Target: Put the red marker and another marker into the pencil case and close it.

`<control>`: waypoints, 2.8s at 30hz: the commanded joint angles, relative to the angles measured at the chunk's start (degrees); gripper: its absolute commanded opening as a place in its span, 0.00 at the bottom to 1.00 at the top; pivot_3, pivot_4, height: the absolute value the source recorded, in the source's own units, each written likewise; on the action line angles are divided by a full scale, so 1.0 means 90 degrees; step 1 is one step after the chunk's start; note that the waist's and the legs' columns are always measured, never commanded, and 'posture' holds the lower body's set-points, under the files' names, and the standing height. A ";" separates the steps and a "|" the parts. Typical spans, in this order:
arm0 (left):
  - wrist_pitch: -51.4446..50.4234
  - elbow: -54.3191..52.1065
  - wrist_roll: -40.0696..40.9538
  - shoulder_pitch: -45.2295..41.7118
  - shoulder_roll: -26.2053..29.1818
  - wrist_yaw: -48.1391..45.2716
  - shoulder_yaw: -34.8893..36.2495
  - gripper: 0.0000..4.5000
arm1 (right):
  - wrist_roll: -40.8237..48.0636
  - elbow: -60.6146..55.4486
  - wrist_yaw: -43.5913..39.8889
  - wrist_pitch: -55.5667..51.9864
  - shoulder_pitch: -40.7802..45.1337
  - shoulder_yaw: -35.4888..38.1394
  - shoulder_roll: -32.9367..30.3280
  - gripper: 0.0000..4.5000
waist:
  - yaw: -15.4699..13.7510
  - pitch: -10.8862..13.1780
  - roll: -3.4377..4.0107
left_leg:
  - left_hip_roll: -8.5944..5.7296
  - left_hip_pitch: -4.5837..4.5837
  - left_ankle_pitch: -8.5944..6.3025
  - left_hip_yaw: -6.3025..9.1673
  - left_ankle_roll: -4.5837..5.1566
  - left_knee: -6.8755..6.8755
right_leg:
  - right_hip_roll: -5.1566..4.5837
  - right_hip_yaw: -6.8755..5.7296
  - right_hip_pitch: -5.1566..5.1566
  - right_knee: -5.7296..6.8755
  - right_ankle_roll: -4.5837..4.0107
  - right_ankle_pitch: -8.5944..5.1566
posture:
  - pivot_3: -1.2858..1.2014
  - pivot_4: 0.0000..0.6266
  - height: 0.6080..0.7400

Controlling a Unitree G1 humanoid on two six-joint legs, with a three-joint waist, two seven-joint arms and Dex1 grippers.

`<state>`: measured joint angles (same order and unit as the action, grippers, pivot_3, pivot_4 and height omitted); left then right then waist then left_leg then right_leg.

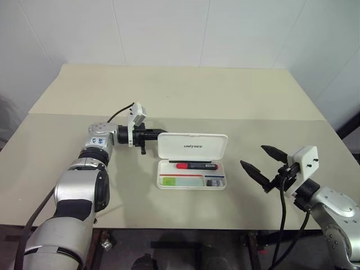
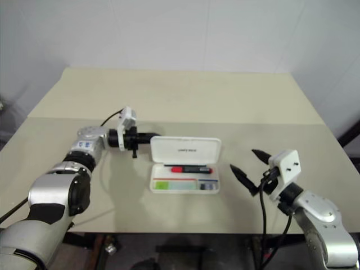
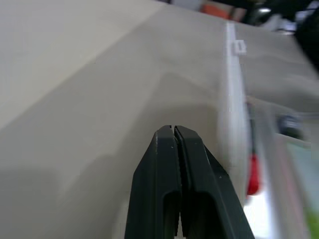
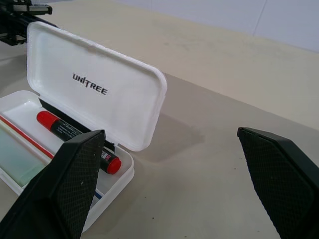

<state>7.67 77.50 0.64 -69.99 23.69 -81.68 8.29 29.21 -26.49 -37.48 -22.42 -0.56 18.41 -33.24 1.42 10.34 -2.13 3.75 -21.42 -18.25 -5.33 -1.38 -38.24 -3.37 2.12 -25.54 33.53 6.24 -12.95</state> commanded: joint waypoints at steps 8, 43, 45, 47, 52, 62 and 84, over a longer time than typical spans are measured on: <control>0.0287 -0.0368 0.0167 -0.0192 -0.0074 -0.1202 -0.0720 0.01 | 0.0819 0.1480 -0.2248 0.0703 0.0835 0.0221 -0.0760 1.00 | 0.0003 0.0000 0.0000 | 0.0000 0.0001 0.0000 0.0003 0.0001 -0.0006 | 0.0001 0.0005 0.0005 0.0001 0.0010 0.0005 | 0.52 0.24 1.00; 0.2179 -0.1168 0.1209 0.0461 0.0131 -0.1202 -0.4777 0.01 | 0.0454 0.5359 -0.5694 0.1245 0.4102 -0.0737 -0.1495 1.00 | 0.0007 0.0015 0.0026 | -0.0002 0.0009 -0.0010 -0.0009 0.0007 -0.0099 | 0.0003 0.0044 0.0008 0.0035 0.0016 0.0008 | 0.52 0.24 1.00; 0.2299 -0.1106 0.1124 0.0418 0.0103 -0.1202 -0.4865 0.01 | 0.0441 0.5409 -0.5695 0.1264 0.4202 -0.0756 -0.1457 1.00 | 0.0010 0.0015 0.0026 | -0.0002 0.0012 -0.0009 -0.0010 0.0007 -0.0099 | 0.0003 0.0045 0.0010 0.0036 0.0016 0.0008 | 0.52 0.24 1.00; 0.2344 -0.1036 0.1072 0.0373 0.0048 -0.1202 -0.4845 0.01 | 0.0434 0.5449 -0.5720 0.1283 0.4265 -0.0778 -0.1415 1.00 | 0.0011 0.0014 0.0026 | -0.0002 0.0014 -0.0009 -0.0010 0.0007 -0.0099 | 0.0003 0.0045 0.0011 0.0037 0.0016 0.0008 | 0.52 0.24 1.00; 0.2385 -0.0867 0.1012 0.0304 -0.0044 -0.1202 -0.4502 0.01 | 0.0504 0.5502 -0.5768 0.1197 0.4325 -0.0788 -0.1344 1.00 | 0.0003 0.0014 0.0026 | -0.0003 0.0012 -0.0009 -0.0010 0.0007 -0.0099 | 0.0002 0.0046 0.0011 0.0035 0.0016 0.0008 | 0.52 0.24 1.00; 0.2815 -0.1073 0.1500 0.0431 -0.0017 -0.0868 -0.2559 0.01 | 0.0672 0.5410 -0.5519 0.1028 0.4298 -0.0693 -0.1194 1.00 | 0.0016 0.0016 0.0029 | -0.0001 -0.0001 -0.0011 -0.0008 0.0009 -0.0095 | 0.0003 0.0043 0.0006 0.0046 0.0021 0.0011 | 0.52 0.24 1.00; -0.0244 -0.5997 0.3607 0.3927 0.1413 -0.0676 0.0230 0.43 | 0.0327 0.6097 -0.5635 0.1162 0.4843 -0.0806 -0.1185 1.00 | 0.0020 0.0030 0.0051 | 0.0008 0.0006 -0.0013 -0.0021 0.0010 -0.0094 | 0.0003 0.0037 0.0006 0.0051 0.0031 0.0017 | 0.52 0.24 1.00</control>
<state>6.57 26.63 31.28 -34.74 34.65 -85.94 8.51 32.07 28.28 -86.52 -12.76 41.38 10.72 -43.35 1.60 10.60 -1.67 3.81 -21.37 -18.36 -5.52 -1.29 -39.09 -3.36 2.45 -25.48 34.00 6.52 -12.79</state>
